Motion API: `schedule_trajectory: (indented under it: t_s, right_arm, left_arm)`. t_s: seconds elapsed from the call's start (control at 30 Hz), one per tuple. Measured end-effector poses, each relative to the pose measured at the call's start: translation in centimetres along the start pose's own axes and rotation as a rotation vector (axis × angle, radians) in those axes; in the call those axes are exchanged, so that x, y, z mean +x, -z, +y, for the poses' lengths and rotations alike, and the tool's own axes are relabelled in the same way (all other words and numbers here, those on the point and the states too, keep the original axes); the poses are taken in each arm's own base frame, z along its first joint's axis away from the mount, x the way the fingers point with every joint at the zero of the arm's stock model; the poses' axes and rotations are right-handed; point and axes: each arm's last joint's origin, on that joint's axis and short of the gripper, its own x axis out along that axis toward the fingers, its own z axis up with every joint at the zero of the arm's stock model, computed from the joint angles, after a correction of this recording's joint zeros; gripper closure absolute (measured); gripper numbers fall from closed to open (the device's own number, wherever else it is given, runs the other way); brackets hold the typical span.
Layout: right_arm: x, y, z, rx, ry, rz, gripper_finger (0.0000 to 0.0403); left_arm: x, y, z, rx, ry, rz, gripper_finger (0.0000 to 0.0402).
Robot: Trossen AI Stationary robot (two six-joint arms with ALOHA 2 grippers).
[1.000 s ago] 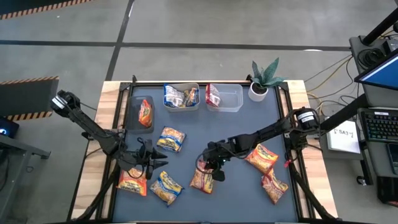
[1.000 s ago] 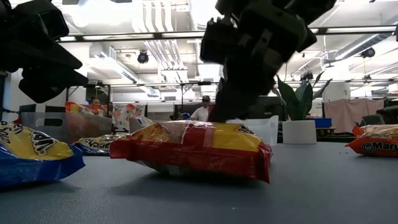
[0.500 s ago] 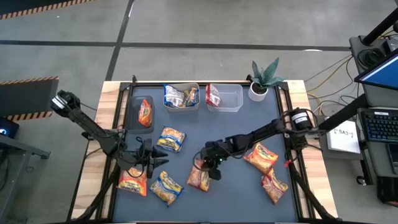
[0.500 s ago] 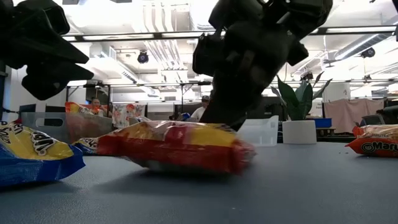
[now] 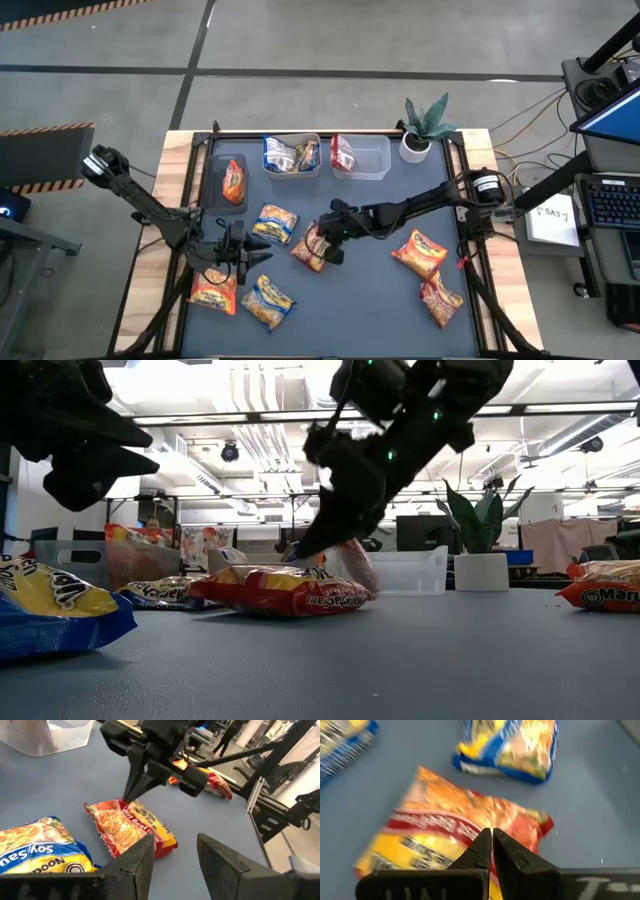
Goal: Sort Maruchan noodles
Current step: Put the red noodle pack into the transparent bin
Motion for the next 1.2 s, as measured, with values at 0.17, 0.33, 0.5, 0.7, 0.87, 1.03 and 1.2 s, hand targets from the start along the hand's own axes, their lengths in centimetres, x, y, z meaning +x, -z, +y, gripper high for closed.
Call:
schedule_trajectory:
  t_s: [0.17, 0.33, 0.5, 0.7, 0.87, 1.03, 1.2]
  right_arm:
    - [-1.8, -0.6, 0.3, 0.017, -0.044, 0.024, 0.0394]
    - [-3.2, -0.6, 1.7, 0.069, -0.119, 0.072, 0.0394]
    - [-4.2, -0.1, 3.5, 0.085, -0.155, 0.117, 0.0394]
    - [-4.6, 0.7, 5.5, 0.114, -0.184, 0.155, 0.0394]
    - [-4.7, 1.6, 6.2, 0.125, -0.186, 0.195, 0.0394]
    - [-4.8, 2.9, 6.0, 0.167, -0.166, 0.248, 0.0394]
    - [-4.7, 4.7, 5.4, 0.214, -0.119, 0.299, 0.0394]
  left_arm:
    - [0.1, -0.2, 0.0, -0.014, -0.014, -0.032, 0.0269]
    - [0.1, -0.6, -0.2, -0.014, -0.007, -0.064, 0.0269]
    - [0.2, -0.8, -0.5, 0.01, 0.008, -0.095, 0.0269]
    - [0.8, -0.8, -0.8, 0.058, 0.013, -0.134, 0.0269]
    - [1.9, -0.5, -0.7, 0.09, -0.007, -0.162, 0.0269]
    - [3.3, -0.1, 0.0, 0.122, -0.026, -0.139, 0.0276]
    - [5.4, -0.5, 0.1, 0.17, -0.004, -0.078, 0.0291]
